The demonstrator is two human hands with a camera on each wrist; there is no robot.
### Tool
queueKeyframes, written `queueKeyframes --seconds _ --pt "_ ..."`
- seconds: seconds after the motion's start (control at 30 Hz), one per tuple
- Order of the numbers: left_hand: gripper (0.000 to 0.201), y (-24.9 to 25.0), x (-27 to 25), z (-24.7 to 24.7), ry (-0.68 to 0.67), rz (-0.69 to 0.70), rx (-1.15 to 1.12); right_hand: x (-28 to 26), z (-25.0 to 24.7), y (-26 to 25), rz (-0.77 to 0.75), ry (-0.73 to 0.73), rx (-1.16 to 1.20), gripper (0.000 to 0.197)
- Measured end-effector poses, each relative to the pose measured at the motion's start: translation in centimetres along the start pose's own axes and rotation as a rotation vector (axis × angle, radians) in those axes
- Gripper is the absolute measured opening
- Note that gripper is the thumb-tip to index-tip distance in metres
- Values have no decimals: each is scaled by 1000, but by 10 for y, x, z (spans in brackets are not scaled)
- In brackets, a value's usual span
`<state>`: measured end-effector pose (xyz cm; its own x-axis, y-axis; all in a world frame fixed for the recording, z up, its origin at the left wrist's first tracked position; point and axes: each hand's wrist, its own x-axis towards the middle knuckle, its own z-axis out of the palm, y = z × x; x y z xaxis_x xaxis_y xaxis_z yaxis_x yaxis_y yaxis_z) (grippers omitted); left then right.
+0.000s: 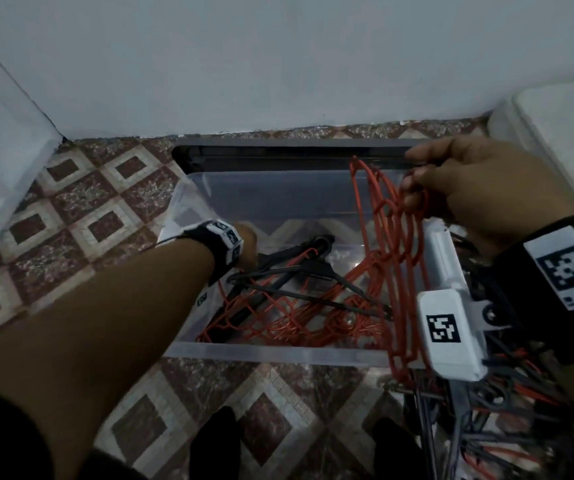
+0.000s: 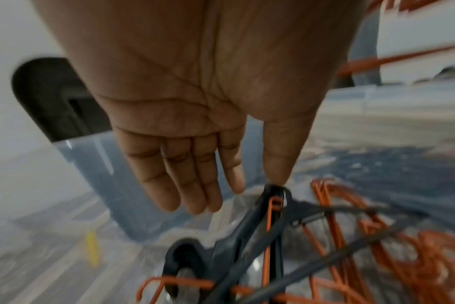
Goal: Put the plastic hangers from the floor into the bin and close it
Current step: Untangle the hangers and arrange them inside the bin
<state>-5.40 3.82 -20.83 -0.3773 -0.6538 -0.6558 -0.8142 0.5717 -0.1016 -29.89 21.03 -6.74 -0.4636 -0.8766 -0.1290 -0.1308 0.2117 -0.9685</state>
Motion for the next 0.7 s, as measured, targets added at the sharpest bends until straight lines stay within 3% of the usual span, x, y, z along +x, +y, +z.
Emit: queueKeyframes --seconds 0.17,0.27,0.4,0.57,0.7 --pt "28 5 68 51 -16 39 85 12 -6 10 -33 8 -116 23" --pt "51 9 96 77 -26 32 15 17 -6 13 -55 21 -129 23" --pt "58 15 103 92 66 23 -58 16 -7 14 -70 44 -126 21" --pt "20 19 86 70 107 121 65 15 -6 12 -104 82 -150 25" --pt "16 16 59 42 113 283 56 13 -4 10 -119 96 -180 23"
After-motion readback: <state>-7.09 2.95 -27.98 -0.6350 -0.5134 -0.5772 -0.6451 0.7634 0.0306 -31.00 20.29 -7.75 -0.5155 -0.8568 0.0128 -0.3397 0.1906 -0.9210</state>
